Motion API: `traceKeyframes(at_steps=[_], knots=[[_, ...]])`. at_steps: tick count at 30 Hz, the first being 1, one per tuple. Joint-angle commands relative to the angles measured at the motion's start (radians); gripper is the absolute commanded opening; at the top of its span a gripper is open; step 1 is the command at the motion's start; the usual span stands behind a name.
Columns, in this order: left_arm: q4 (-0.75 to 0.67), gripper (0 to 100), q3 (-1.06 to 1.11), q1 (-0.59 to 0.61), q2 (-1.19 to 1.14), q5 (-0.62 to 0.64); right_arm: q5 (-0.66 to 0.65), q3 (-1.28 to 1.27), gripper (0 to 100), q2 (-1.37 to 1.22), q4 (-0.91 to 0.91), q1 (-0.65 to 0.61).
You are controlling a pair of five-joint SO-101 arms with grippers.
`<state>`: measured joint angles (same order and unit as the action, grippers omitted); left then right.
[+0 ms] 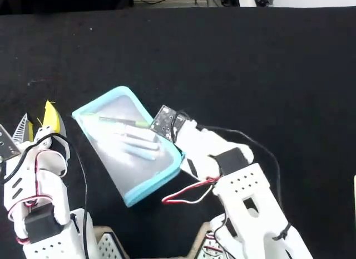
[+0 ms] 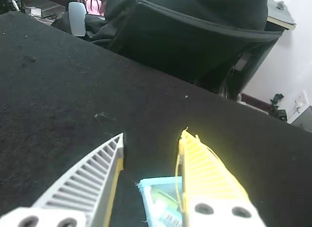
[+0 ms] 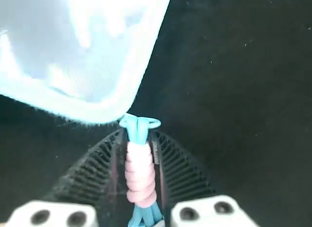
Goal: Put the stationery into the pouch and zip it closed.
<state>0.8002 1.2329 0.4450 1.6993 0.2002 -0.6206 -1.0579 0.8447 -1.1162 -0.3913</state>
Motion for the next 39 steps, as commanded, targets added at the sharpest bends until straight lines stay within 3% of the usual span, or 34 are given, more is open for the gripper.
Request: traceKeyframes(at_steps=[1,7,10,15,23,25,29,33,39], knots=[[0.000,19,-0.010,0.001,0.008,0.011,-0.009,-0.101,1.1,0.008,0.063,0.061],[-0.002,19,-0.010,0.001,0.008,0.011,-0.157,-0.174,1.5,-0.105,0.095,0.230],[-0.002,19,-0.010,0.001,0.008,0.011,-0.157,-0.136,3.4,-0.220,0.095,0.238],[0.000,19,-0.010,0.001,0.008,0.011,-0.157,-0.073,15.2,-0.414,0.121,0.235],[0.000,19,-0.010,0.001,0.008,0.011,-0.167,0.004,9.9,-0.575,0.175,0.236],[0.000,19,-0.010,0.001,0.008,0.011,-0.198,0.008,1.5,-0.575,0.178,0.238],[0.000,19,-0.008,0.001,0.008,0.011,-0.213,0.073,1.1,-0.519,0.114,0.262],[0.000,19,-0.002,-0.036,0.006,0.006,-0.209,0.237,1.0,-0.337,-0.068,0.273],[-0.009,19,0.041,-0.140,0.006,0.003,-0.068,0.412,1.0,-0.042,-0.150,0.195]])
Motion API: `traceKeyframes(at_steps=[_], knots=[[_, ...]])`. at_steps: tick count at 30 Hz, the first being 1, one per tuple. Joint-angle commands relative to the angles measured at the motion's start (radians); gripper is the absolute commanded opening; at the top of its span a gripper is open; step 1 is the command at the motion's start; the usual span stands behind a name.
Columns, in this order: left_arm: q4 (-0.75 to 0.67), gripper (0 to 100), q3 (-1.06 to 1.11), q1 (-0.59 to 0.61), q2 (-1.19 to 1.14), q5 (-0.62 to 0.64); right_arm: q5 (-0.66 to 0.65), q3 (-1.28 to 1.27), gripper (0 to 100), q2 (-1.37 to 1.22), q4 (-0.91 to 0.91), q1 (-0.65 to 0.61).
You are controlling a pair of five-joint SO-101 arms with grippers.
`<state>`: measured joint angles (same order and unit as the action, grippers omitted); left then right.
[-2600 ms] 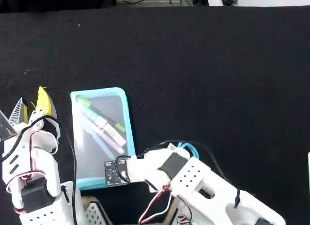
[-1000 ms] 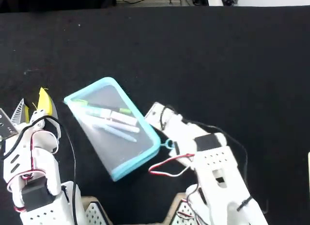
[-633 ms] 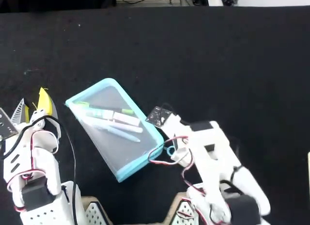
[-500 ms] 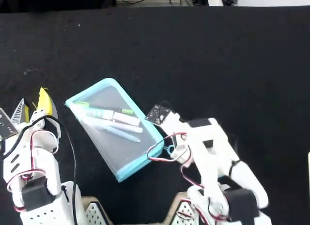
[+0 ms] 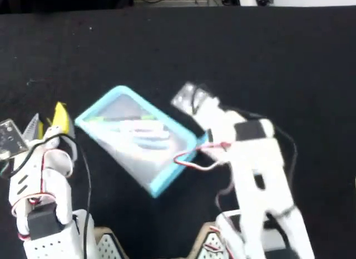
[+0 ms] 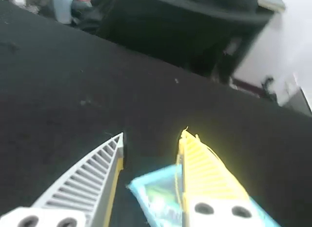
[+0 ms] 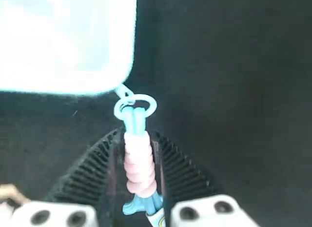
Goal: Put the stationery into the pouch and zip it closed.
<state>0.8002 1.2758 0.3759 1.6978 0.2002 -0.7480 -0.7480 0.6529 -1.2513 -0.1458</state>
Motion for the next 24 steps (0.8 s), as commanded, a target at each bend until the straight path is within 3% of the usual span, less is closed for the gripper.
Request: traceKeyframes(at_steps=[1,6,15,24], knots=[[-0.009,19,0.001,-0.091,0.003,0.003,0.077,0.104,1.0,0.185,-0.005,-0.080],[-0.012,19,0.033,-0.186,0.006,-0.028,0.175,0.101,1.0,0.298,0.081,-0.192],[-0.153,19,0.185,-0.378,0.008,-0.175,0.281,0.097,1.1,0.410,0.348,-0.339],[-0.149,19,0.189,-0.558,0.009,-0.186,0.473,0.096,1.1,0.348,0.600,-0.354]])
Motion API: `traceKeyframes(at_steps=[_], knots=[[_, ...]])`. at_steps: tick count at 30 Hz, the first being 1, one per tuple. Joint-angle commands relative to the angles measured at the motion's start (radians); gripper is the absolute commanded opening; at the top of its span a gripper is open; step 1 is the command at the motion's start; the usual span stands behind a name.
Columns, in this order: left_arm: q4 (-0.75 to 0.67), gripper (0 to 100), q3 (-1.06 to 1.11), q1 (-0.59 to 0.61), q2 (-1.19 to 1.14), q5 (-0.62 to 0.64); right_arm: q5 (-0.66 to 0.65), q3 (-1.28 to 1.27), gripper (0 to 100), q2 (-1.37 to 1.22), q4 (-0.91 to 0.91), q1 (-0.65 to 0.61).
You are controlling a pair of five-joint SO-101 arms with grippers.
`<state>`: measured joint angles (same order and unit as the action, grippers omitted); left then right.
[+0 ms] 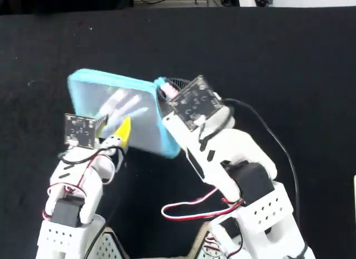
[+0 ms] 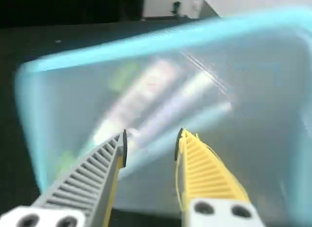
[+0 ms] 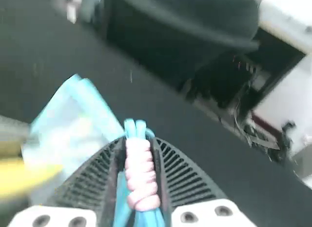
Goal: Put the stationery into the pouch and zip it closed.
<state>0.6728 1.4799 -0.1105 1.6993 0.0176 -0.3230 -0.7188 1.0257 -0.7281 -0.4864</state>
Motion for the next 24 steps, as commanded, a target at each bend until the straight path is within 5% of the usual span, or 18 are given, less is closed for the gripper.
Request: traceKeyframes(at_steps=[1,8,24], knots=[[-0.025,19,-0.016,-0.091,0.008,-0.003,0.054,0.067,1.1,-0.033,0.084,-0.014],[-0.069,19,-0.010,-0.216,0.009,-0.003,0.051,0.076,1.1,-0.045,0.172,-0.043],[-0.089,19,-0.105,-0.213,0.009,0.095,0.051,0.229,1.1,-0.051,0.167,-0.078]])
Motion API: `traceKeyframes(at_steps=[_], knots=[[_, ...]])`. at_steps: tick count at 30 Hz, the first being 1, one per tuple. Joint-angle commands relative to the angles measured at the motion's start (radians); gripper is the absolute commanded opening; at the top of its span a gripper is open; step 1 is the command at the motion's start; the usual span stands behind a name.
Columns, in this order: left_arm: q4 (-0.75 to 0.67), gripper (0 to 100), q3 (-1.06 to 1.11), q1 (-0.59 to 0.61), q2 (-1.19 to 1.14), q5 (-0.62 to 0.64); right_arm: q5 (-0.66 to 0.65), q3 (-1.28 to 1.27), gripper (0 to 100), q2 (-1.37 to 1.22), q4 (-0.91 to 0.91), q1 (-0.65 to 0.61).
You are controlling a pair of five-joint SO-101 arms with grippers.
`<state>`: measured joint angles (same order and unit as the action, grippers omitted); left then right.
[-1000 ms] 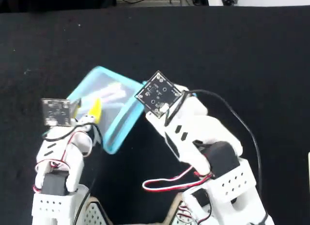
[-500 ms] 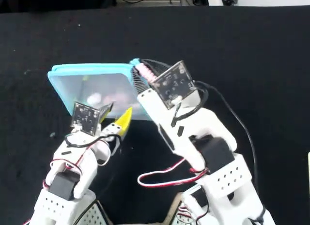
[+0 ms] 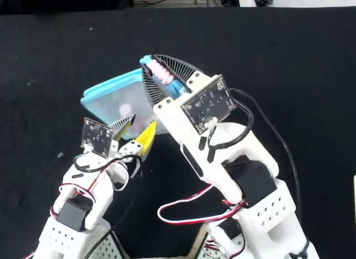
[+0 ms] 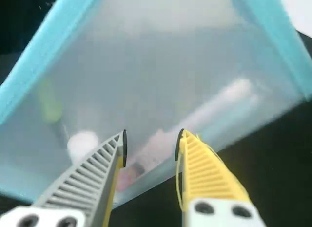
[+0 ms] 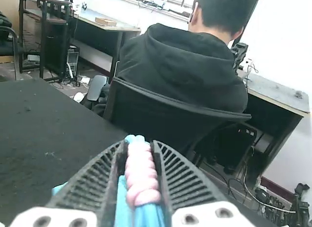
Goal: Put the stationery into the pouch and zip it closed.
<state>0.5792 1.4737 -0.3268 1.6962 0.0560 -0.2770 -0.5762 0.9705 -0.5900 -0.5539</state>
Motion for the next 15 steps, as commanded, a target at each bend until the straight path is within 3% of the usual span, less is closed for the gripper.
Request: traceKeyframes(at_steps=[1,10,15], knots=[[0.032,19,-0.108,0.007,0.012,0.052,0.005,0.082,1.1,0.007,0.009,-0.011],[0.318,19,-0.317,0.217,0.012,0.006,0.011,0.085,1.1,0.007,-0.089,-0.020],[0.381,19,-0.398,0.340,0.012,-0.041,0.005,0.082,1.1,0.008,-0.109,-0.147]])
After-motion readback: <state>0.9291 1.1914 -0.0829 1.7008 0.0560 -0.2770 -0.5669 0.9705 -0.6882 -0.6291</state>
